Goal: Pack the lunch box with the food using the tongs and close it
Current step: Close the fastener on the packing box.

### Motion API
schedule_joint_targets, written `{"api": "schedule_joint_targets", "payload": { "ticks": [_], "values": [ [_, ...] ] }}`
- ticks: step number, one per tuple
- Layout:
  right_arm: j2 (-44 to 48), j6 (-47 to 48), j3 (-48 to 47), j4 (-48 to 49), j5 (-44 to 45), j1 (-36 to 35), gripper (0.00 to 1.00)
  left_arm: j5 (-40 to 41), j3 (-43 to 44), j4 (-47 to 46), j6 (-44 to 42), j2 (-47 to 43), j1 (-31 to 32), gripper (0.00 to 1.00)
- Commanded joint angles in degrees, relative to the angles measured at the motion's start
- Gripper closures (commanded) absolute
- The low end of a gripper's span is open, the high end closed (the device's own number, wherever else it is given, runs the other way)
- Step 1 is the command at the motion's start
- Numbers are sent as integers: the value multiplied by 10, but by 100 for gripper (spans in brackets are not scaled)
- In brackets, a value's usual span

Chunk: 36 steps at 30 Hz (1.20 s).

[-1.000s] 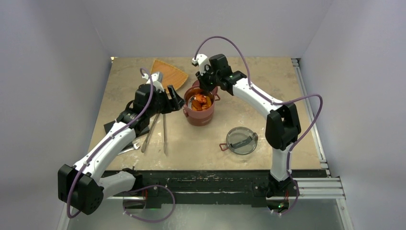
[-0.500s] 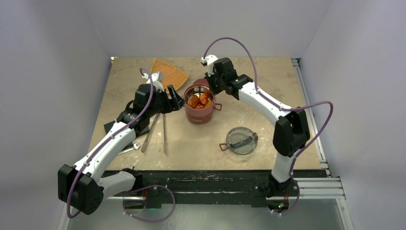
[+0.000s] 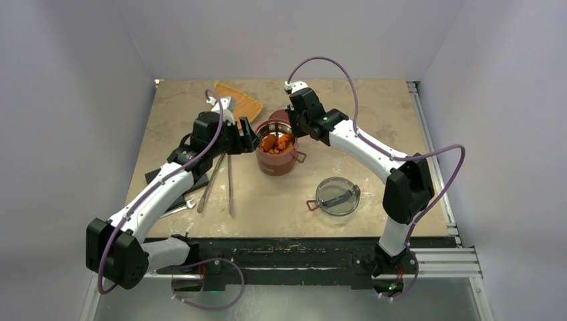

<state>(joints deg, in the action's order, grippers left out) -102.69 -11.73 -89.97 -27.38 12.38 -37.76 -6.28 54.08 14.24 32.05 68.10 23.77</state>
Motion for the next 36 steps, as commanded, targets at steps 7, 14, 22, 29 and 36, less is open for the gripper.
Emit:
{"api": "schedule_joint_targets", "payload": {
  "ticks": [7, 14, 22, 29, 36],
  "values": [
    [84, -90, -51, -41, 24, -11, 63, -67, 143, -25, -157, 66, 57, 34],
    [142, -87, -40, -54, 24, 17, 48, -41, 213, -5, -180, 162, 136, 35],
    [235, -88, 127, -10, -52, 103, 45, -5, 270, 30, -204, 248, 176, 41],
    [286, -89, 234, 42, -135, 110, 45, 53, 287, 57, -219, 286, 193, 48],
    [293, -93, 273, 58, -170, 111, 47, 61, 286, 57, -210, 295, 193, 56]
  ]
}}
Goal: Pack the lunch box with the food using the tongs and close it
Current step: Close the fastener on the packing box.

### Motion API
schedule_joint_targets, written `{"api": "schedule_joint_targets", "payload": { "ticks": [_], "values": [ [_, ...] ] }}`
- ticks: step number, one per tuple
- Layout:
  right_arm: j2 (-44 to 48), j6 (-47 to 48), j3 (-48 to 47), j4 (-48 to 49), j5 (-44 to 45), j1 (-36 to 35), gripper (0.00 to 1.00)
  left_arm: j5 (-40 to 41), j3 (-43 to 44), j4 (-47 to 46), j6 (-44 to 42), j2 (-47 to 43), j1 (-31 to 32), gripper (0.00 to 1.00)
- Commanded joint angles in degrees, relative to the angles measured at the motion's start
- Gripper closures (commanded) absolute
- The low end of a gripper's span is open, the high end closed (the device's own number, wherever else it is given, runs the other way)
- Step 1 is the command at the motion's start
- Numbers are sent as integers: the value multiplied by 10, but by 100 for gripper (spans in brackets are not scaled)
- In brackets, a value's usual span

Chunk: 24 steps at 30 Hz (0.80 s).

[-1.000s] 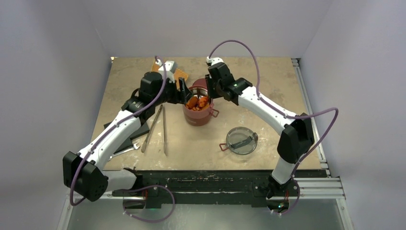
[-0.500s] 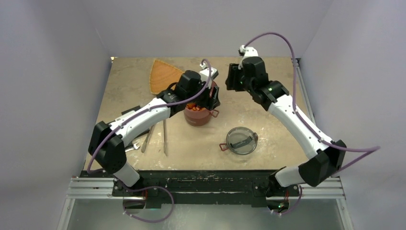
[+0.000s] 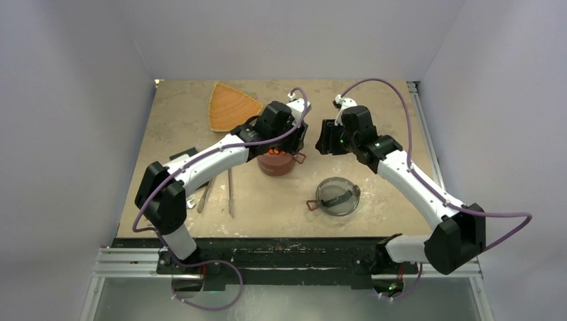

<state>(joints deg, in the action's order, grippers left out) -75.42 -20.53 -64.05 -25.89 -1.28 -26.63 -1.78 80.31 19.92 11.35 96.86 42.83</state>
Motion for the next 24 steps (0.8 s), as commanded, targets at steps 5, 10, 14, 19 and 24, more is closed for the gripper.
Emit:
{"api": "schedule_joint_targets", "payload": {
  "ticks": [5, 10, 14, 19, 24],
  "values": [
    [20, -13, 33, 52, -32, 0, 49, 14, 25, 2, -4, 12, 5, 61],
    [24, -22, 57, 68, -44, -1, 50, 16, 27, 8, -5, 17, 8, 66],
    [18, -30, 76, 86, -63, -1, 52, 16, 27, 14, -11, 22, 12, 75],
    [5, -49, 105, 124, -85, -1, 55, 44, 32, 38, -28, 32, 24, 83],
    [-13, -76, 126, 162, -108, -2, 59, 56, 18, 46, -34, 36, 29, 90]
  ]
}}
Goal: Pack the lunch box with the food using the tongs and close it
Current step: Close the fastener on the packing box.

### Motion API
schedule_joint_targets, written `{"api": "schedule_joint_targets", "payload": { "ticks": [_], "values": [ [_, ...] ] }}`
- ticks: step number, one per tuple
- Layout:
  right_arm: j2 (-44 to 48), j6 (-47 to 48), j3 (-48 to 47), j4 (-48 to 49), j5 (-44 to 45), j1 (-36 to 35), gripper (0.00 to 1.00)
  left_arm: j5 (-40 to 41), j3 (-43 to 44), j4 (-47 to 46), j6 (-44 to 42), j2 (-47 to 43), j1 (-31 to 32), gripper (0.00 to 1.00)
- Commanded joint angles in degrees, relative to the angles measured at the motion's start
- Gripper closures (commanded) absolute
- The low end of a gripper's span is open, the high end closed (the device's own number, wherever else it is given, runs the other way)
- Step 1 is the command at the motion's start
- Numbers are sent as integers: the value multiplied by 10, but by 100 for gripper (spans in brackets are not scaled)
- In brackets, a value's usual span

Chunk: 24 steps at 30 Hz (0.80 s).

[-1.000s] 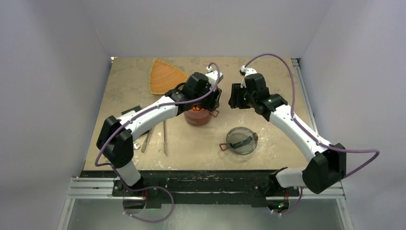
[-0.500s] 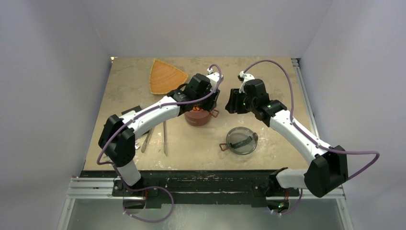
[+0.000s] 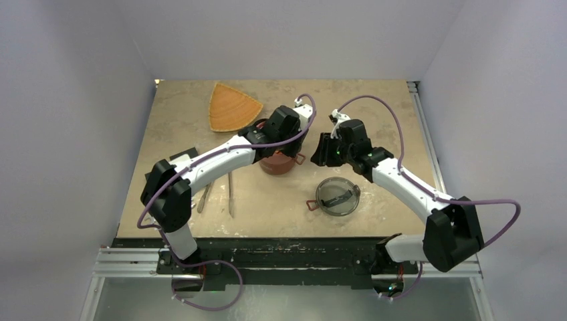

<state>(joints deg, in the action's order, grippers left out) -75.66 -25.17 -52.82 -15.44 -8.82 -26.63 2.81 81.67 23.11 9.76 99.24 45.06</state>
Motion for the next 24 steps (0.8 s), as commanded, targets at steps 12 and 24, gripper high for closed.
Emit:
{"api": "schedule_joint_targets", "payload": {
  "ticks": [12, 24],
  "values": [
    [-66, -73, 19, 105, -29, -24, 64, 10, -27, 10, -20, 16, 12, 100],
    [-113, -87, 19, 152, -17, -30, 67, 1, -57, -3, -21, 10, 12, 100]
  ]
}}
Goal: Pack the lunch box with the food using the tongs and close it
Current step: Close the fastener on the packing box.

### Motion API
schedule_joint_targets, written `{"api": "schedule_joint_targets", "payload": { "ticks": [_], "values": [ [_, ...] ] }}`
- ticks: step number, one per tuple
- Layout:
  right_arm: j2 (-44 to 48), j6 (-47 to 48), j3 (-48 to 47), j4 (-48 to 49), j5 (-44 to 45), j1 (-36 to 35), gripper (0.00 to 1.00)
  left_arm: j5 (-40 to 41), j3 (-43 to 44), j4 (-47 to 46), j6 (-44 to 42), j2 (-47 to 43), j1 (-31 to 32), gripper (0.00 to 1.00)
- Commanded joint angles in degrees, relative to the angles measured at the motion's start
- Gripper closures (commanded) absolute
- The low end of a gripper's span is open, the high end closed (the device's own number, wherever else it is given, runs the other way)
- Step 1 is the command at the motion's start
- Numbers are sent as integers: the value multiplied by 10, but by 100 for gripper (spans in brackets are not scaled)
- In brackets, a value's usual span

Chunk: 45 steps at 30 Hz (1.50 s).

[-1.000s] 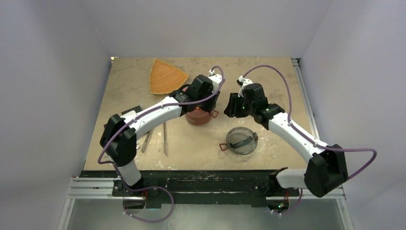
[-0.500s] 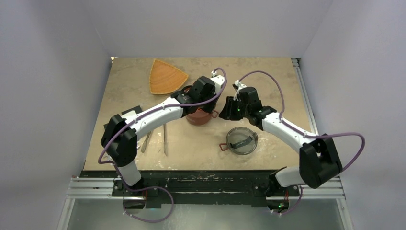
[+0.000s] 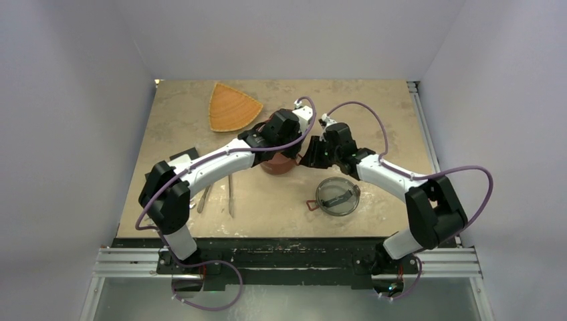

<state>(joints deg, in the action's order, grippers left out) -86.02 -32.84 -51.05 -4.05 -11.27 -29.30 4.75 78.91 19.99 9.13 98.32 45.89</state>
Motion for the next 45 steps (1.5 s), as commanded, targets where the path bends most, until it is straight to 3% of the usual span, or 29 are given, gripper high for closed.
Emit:
{"api": "schedule_joint_targets", "payload": {
  "ticks": [1, 32, 38, 45],
  "values": [
    [-12, -12, 2, 51, 5, -3, 67, -18, -30, 29, -14, 20, 4, 100],
    [-59, -74, 36, 209, -46, -6, 72, -45, -14, 62, -11, 45, 4, 100],
    [-68, -76, 31, 217, -46, -6, 80, -45, -9, 68, -12, 53, 4, 100],
    [-80, -83, 43, 246, -50, -6, 95, -63, -6, 74, -9, 57, 3, 100]
  ]
}}
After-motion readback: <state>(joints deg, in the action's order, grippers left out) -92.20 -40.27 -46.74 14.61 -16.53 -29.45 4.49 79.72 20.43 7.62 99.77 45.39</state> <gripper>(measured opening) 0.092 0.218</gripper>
